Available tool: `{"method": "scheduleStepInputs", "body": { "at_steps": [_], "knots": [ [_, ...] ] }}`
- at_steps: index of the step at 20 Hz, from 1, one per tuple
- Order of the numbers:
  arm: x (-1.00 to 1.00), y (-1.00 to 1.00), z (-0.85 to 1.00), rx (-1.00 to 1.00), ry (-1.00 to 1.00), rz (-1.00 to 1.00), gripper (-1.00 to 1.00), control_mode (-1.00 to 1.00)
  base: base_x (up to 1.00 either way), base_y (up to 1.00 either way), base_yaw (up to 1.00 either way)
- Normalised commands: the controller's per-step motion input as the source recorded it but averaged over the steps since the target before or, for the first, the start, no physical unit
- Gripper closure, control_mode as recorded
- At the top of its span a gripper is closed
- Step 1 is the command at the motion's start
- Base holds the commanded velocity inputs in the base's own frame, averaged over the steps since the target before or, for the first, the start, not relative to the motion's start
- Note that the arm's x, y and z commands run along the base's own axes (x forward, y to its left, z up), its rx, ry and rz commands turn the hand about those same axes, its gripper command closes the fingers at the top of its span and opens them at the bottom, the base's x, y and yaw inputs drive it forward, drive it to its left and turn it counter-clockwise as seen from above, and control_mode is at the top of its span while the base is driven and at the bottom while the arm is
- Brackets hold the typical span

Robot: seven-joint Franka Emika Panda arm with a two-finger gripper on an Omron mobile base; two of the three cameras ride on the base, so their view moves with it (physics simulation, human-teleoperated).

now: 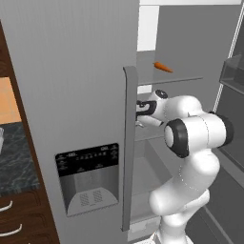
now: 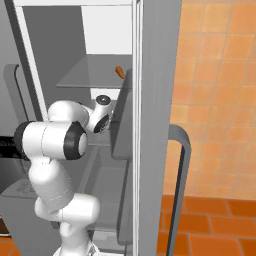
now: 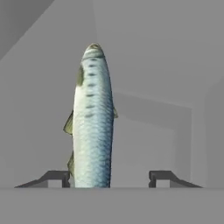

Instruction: Place one carrot and one fish in each tupperware on the nearby counter, to pack two identical lunches.

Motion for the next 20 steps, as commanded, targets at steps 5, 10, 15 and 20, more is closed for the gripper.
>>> {"method": "scheduleStepInputs", "body": {
  "at_steps": [5,10,15,20],
  "knots": [
    [-0.40,-0.12,0.00,0.00,-0.15,0.00,1.00,-1.00,0.00,0.00,0.00],
    [-0.98,0.00,0.27,0.00,0.04,0.00,1.00,-1.00,0.00,0.00,0.00],
    [-0.75,0.00,0.64,0.00,0.14,-0.01,1.00,-1.00,0.00,0.00,0.00],
    [-1.00,0.00,0.66,0.00,0.06,-0.12,1.00,-1.00,0.00,0.00,0.00]
  ]
}}
